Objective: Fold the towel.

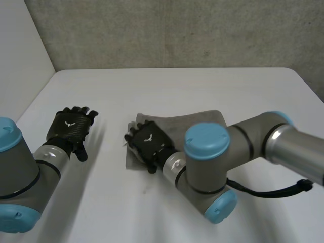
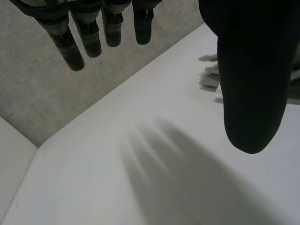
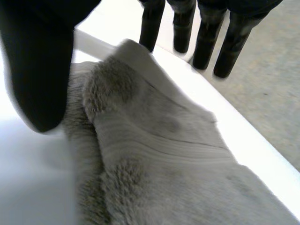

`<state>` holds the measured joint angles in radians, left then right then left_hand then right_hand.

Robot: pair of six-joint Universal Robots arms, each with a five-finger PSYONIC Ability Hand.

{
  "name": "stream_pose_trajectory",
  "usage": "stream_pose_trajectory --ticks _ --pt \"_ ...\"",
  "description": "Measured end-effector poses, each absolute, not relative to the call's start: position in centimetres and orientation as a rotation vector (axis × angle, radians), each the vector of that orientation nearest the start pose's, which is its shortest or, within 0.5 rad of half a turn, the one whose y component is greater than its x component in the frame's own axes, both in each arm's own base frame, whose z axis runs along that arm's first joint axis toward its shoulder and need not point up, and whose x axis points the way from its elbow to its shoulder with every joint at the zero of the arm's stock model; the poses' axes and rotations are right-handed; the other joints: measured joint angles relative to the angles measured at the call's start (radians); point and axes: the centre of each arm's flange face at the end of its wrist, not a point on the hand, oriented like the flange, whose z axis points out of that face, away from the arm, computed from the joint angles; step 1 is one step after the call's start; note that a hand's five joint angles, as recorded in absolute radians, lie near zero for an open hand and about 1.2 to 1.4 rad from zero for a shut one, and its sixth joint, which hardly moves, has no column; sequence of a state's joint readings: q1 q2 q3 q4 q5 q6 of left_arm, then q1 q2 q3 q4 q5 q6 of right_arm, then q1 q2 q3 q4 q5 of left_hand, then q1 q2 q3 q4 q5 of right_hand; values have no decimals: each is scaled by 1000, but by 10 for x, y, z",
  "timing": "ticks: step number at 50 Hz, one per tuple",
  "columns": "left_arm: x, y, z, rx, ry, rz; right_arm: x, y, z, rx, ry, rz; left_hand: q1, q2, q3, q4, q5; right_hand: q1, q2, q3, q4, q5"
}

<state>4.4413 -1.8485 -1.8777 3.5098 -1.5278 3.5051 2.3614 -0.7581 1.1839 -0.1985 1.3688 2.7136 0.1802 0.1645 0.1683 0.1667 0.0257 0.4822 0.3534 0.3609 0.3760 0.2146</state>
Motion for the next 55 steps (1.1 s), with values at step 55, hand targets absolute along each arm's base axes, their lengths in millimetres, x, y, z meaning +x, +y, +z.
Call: stream_pose_trajectory --ticks 55 --pt "-251 -250 197 880 2223 -2152 413 -182 140 -1642 1505 -1777 0 -1 0 0 0 869 826 831 816 776"
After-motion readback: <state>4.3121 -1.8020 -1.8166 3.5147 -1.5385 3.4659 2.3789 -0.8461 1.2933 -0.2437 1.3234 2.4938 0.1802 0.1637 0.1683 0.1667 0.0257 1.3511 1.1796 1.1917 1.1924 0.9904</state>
